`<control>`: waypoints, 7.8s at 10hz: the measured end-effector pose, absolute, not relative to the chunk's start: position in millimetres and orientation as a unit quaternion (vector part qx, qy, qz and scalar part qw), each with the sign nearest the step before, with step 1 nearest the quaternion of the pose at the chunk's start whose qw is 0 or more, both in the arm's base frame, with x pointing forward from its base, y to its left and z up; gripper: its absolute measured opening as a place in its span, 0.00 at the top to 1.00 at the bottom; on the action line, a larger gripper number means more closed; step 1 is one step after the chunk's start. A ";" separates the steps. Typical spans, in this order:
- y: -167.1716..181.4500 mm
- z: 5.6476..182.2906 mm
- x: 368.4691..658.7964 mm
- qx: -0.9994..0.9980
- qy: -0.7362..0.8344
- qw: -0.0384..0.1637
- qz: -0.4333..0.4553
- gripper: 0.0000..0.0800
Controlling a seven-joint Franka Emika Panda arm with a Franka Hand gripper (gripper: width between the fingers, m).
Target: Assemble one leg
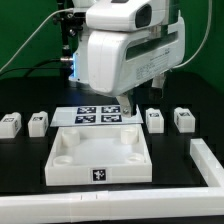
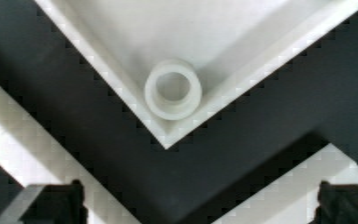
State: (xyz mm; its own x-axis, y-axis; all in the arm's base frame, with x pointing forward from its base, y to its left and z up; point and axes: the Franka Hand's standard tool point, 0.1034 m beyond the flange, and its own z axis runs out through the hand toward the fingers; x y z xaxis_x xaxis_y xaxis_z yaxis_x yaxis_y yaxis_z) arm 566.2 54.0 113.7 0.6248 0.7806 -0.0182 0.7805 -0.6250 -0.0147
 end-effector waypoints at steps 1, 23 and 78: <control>54.0 113.7 566.2 -0.901 -0.433 0.003 0.011 0.19; -16.2 21.5 424.0 -0.713 -0.700 0.038 0.036 0.19; 155.8 59.6 443.3 -0.997 -0.044 0.033 0.057 0.19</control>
Offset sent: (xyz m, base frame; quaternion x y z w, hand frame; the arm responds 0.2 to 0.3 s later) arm 0.0000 0.0000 0.0000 0.0000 0.0000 0.0000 1.0000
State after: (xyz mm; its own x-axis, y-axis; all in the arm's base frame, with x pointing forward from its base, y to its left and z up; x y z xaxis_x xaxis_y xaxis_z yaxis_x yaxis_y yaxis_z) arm 443.3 155.8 59.6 0.9896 0.0918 -0.1112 0.0843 -0.9940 -0.0703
